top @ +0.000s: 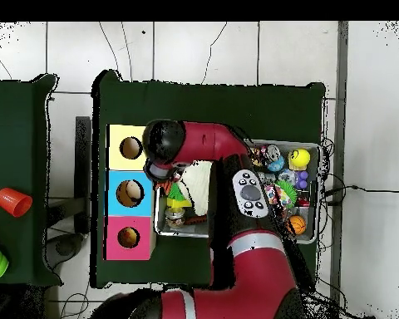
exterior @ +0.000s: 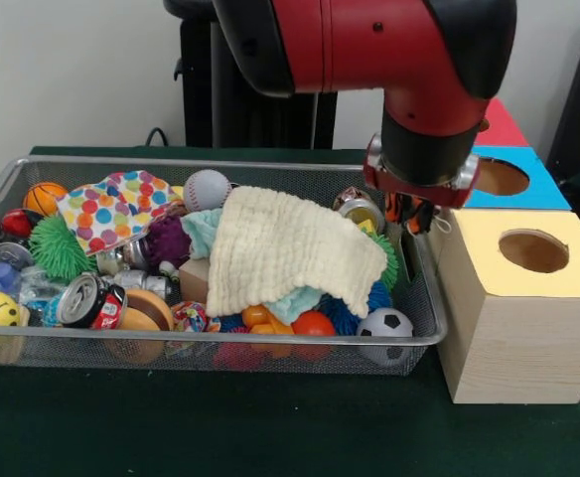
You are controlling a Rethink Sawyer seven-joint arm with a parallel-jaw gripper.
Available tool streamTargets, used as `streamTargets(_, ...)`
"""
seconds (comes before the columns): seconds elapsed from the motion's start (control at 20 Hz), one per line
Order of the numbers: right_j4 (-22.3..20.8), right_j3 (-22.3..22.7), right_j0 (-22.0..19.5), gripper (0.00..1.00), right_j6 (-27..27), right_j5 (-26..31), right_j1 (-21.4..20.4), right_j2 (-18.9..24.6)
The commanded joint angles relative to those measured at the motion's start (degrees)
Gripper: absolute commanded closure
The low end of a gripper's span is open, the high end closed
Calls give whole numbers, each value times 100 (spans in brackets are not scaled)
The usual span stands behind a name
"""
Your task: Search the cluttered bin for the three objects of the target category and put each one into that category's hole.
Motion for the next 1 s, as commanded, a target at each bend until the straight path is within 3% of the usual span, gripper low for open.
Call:
streamTargets(0.05, 353, 2035, -222, 100, 1091, -1089, -803, -308)
streamTargets(0.35, 542, 2087, -138, 100, 974, -773, -1170, -529)
streamTargets(0.7, 629, 1456, -82, 100, 789, 807, -1824, -696)
streamTargets(1.0, 644, 834, -1, 100, 908, 1860, -2004, -722)
